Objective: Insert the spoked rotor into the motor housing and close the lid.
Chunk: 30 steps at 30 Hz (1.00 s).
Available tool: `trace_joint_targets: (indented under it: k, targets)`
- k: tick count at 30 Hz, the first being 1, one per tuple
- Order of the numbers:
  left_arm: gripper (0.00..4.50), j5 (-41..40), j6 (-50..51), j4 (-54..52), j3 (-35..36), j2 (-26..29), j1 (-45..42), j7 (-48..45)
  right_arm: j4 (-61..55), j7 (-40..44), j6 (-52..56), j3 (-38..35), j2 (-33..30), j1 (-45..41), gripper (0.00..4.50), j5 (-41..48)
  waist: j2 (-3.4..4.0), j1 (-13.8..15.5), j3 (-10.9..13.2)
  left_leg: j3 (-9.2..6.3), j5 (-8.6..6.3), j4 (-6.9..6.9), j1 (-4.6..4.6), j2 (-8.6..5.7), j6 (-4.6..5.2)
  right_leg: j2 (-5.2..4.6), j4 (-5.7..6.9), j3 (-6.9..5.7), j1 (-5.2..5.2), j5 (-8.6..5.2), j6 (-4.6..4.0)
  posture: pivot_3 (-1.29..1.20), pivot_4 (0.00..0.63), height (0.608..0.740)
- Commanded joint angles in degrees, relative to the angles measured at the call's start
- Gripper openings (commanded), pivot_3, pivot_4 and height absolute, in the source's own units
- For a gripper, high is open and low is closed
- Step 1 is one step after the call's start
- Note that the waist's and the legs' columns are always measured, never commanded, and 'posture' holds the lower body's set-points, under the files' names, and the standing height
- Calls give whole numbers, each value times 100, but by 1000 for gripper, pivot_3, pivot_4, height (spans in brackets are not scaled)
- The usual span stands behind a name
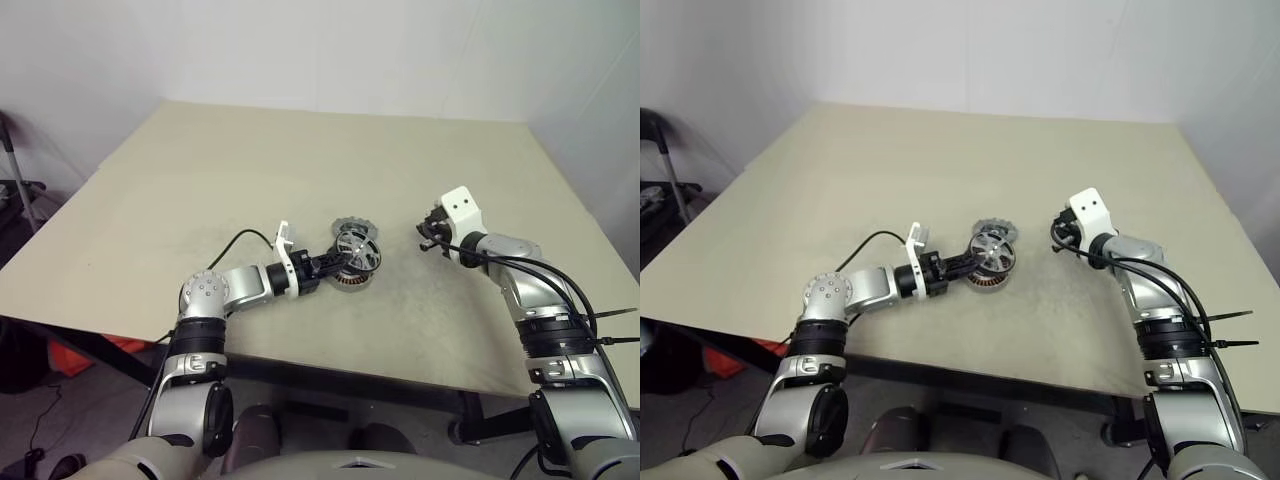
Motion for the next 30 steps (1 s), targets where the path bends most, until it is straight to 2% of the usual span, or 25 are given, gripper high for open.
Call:
trace_joint_targets:
  k: [1, 3, 12, 25, 30]
  targets:
    - [378, 56, -85, -192, -25, -23, -6, -159, -84, -30, -102, -35, 19, -171, 170, -43, 0, 1, 0, 0, 0, 0, 0, 0, 0, 0, 0, 0, 0, 0, 0, 0, 0, 740]
    - [378, 122, -132, -204, -20, -28, -2, -182, -61, -31, -119, -24, 35, -195, 170, -51, 0, 1, 0, 0, 0, 0, 0, 0, 0, 0, 0, 0, 0, 0, 0, 0, 0, 740]
    - [3380, 454, -149, -367, -194, 45, 129, -289, 44, -35, -225, 11, 75, -276, 170, -84, 1, 3, -1, 0, 0, 0, 4, 0, 0, 0, 0, 0, 5, 0, -1, 0, 0, 740]
    - [3380, 901, -599, -841, -49, 772, 209, -353, -184, 71, -149, 229, 276, -336, 170, -55, 2, -40, -1, 0, 2, 0, 22, 4, -4, 3, 4, 2, 17, -1, -3, 0, 0, 740]
    - [3380, 1453, -1260, -1251, -393, 1103, 460, -524, -723, 458, -52, 212, 343, -188, 170, 276, 4, -101, 1, 0, 1, -1, 12, 6, -2, 7, 0, 1, 10, -2, -3, 0, 0, 740]
